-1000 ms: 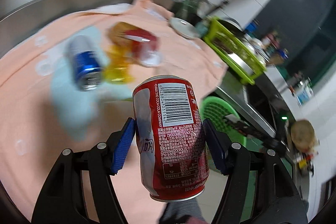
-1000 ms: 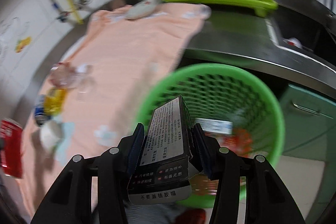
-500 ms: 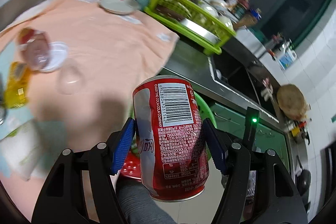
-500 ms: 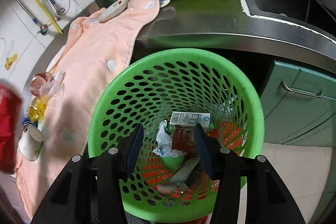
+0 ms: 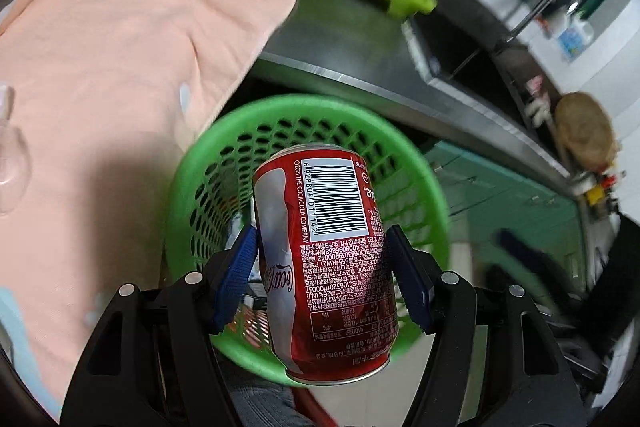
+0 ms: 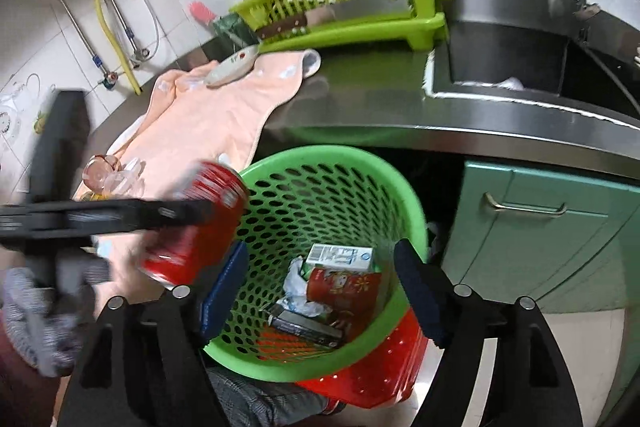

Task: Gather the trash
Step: 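Lower the red cola can into the green basket and open the left gripper, then move the left gripper to the white paper cup while the right approaches the clear plastic cup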

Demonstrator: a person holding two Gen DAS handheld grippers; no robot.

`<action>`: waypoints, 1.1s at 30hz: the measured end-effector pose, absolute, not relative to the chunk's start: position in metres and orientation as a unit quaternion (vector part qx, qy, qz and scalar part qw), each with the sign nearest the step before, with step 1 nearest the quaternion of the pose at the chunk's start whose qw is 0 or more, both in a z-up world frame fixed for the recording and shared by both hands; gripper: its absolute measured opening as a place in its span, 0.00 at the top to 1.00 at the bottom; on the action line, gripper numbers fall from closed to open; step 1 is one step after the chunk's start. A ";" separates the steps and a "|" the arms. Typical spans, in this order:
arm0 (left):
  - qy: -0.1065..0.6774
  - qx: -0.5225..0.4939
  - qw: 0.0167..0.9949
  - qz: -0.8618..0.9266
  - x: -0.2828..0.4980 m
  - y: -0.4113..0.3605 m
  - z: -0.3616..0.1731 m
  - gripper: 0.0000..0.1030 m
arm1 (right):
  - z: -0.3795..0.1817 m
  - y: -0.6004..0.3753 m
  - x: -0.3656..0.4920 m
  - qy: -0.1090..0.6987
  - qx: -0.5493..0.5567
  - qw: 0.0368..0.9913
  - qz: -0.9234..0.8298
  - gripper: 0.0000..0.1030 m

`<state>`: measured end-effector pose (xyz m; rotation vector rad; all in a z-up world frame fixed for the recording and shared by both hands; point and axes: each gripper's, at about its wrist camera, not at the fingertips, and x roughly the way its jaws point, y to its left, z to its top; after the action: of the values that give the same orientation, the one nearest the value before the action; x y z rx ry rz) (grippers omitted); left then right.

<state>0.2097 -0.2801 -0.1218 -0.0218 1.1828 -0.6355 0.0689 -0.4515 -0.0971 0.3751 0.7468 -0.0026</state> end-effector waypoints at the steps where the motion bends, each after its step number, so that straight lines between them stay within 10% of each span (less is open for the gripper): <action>1: 0.554 -0.006 0.780 -0.291 0.212 -0.283 -0.129 0.37 | -0.097 -0.454 0.066 0.358 0.185 0.915 -0.001 0.28; 33: 0.572 0.066 0.786 -0.225 0.211 -0.297 -0.165 0.36 | -0.100 -0.450 0.058 0.352 0.191 0.916 0.009 0.26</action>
<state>0.2107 -0.2968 -0.1655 0.1432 1.2341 -0.4844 0.0579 -0.4496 -0.1001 0.3940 0.7241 0.0177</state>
